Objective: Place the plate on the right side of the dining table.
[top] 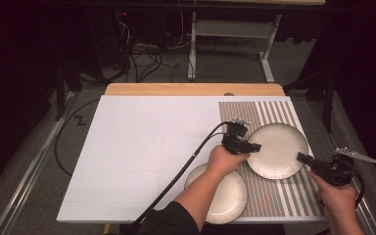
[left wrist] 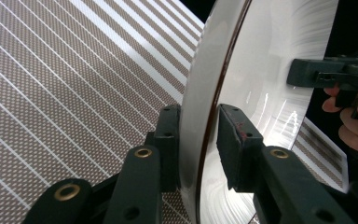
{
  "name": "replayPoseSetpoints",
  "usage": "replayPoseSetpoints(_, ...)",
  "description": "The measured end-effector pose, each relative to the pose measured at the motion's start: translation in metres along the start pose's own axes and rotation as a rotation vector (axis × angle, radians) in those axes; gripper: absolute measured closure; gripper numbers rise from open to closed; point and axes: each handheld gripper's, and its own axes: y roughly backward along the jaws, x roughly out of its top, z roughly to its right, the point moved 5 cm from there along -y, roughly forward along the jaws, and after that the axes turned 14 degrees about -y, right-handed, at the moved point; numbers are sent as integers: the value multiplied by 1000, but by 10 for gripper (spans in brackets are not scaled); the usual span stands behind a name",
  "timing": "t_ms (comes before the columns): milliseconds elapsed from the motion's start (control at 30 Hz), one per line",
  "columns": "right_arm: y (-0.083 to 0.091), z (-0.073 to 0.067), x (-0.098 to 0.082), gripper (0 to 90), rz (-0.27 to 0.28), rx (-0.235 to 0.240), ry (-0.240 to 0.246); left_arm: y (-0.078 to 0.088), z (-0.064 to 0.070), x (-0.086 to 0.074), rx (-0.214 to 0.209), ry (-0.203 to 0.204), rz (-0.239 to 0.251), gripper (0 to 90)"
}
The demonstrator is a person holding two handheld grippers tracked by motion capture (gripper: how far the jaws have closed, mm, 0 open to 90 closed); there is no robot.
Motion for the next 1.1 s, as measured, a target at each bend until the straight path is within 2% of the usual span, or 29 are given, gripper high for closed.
replayPoseSetpoints(300,-2,2,-2,865,-8,-19,10,-5,-2,-1,12,18,-42,675)
replayPoseSetpoints(400,-3,3,-2,867,-6,-9,7,-6,-2,0,39,17,-59,659)
replayPoseSetpoints(433,-3,3,-2,867,-7,-9,1,-6,-2,1,55,14,-57,653)
replayPoseSetpoints(533,-5,4,-2,864,-8,-15,1,0,-4,6,66,31,-30,578)
replayPoseSetpoints(633,-8,4,0,862,-8,-17,2,11,-4,10,108,-21,-14,538)
replayPoseSetpoints(800,-12,1,3,861,-8,-24,10,37,0,13,146,-99,24,473)
replayPoseSetpoints(867,-14,0,4,858,-7,-32,13,51,2,11,147,-117,61,455)
replayPoseSetpoints(967,-16,-1,5,856,-7,-40,19,69,4,6,150,-132,93,410)
replayPoseSetpoints(1033,-18,-1,6,852,-10,-52,17,82,5,1,172,-141,118,367)
replayPoseSetpoints(1100,-20,-1,6,848,-13,-59,15,94,5,-6,168,-148,134,351)
